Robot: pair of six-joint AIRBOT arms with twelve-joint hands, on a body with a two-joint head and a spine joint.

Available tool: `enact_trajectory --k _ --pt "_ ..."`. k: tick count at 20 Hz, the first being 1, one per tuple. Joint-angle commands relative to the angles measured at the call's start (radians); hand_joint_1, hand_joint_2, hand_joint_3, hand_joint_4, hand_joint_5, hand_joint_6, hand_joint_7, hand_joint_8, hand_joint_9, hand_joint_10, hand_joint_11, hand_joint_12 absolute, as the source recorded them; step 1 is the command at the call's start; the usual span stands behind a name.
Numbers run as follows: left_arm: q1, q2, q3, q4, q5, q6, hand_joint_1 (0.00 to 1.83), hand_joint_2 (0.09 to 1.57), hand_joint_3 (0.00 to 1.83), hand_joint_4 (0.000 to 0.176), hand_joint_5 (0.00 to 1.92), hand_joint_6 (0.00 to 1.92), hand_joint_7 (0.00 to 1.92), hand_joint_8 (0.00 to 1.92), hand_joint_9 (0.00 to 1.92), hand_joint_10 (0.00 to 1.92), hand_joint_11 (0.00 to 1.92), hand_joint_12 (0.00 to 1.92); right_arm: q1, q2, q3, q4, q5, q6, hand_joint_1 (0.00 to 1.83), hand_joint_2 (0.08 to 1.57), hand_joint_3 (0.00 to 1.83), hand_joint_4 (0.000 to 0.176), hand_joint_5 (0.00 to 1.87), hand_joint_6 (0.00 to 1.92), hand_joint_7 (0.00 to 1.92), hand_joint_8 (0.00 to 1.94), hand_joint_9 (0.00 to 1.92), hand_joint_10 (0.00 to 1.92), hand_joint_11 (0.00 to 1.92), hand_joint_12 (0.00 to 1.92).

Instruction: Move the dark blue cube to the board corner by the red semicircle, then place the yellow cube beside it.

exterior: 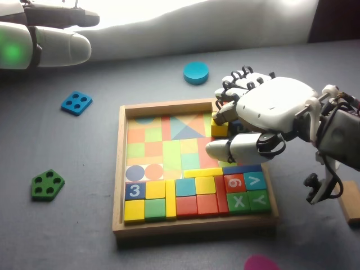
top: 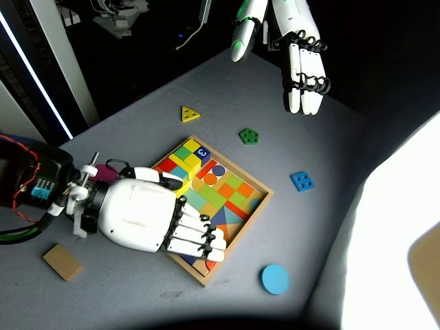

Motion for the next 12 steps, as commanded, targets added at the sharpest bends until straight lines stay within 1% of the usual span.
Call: enact_trajectory --k 1,2,3,5,8,9,10,12 --pt "-0.014 -0.003 0.002 -0.030 -0.028 -0.005 0.00 1.26 0.00 0.020 0.14 0.00 0.09 0.00 0.08 0.00 0.00 0.49 -0.008 0.011 0.005 -0.009 0.038 -0.012 0.00 1.19 0.00 0.000 0.63 0.00 0.17 0.01 0.00 0.00 0.00 0.00" --pt "-0.014 -0.003 0.002 -0.030 -0.028 -0.005 0.00 1.26 0.00 0.020 0.14 0.00 0.09 0.00 0.08 0.00 0.00 0.49 -0.009 0.014 0.004 -0.009 0.038 -0.013 0.00 1.19 0.00 0.000 0.63 0.00 0.17 0.01 0.00 0.00 0.00 0.00" --pt "-0.014 -0.003 0.002 -0.030 -0.027 -0.005 0.00 1.26 0.00 0.017 0.16 0.00 0.10 0.00 0.10 0.00 0.00 0.53 -0.011 0.020 0.004 -0.009 0.038 -0.016 0.00 1.18 0.00 0.000 0.64 0.01 0.17 0.00 0.00 0.00 0.00 0.00" --pt "-0.014 -0.003 0.002 -0.030 -0.027 -0.005 0.00 1.26 0.00 0.017 0.16 0.00 0.10 0.00 0.09 0.00 0.00 0.53 -0.014 0.030 0.004 -0.009 0.038 -0.026 0.00 1.18 0.00 0.000 0.62 0.00 0.14 0.00 0.00 0.00 0.00 0.00" --pt "-0.014 -0.003 0.002 -0.030 -0.027 -0.005 0.00 1.26 0.00 0.019 0.15 0.00 0.09 0.00 0.09 0.00 0.00 0.53 -0.009 0.042 0.005 -0.009 0.038 -0.031 0.00 1.19 0.00 0.000 0.63 0.00 0.16 0.01 0.00 0.00 0.00 0.00" --pt "-0.014 -0.003 0.002 -0.030 -0.027 -0.005 0.00 1.26 0.00 0.017 0.12 0.00 0.08 0.00 0.08 0.00 0.00 0.49 -0.002 0.044 0.004 -0.009 0.041 -0.028 0.00 1.19 0.00 0.000 0.64 0.01 0.18 0.01 0.01 0.01 0.00 0.00" --pt "-0.014 -0.002 0.002 -0.030 -0.027 -0.005 0.00 1.26 0.00 0.023 0.14 0.01 0.09 0.01 0.08 0.00 0.00 0.49 0.007 0.043 0.004 -0.009 0.047 -0.022 0.00 1.19 0.00 0.000 0.65 0.01 0.18 0.02 0.01 0.00 0.00 0.00" --pt "-0.014 -0.002 0.002 -0.030 -0.027 -0.005 0.00 1.26 0.00 0.022 0.14 0.01 0.09 0.00 0.08 0.00 0.00 0.49 0.035 0.042 0.004 -0.009 0.055 -0.008 0.00 1.19 0.00 0.000 0.64 0.01 0.17 0.01 0.00 0.00 0.00 0.00"
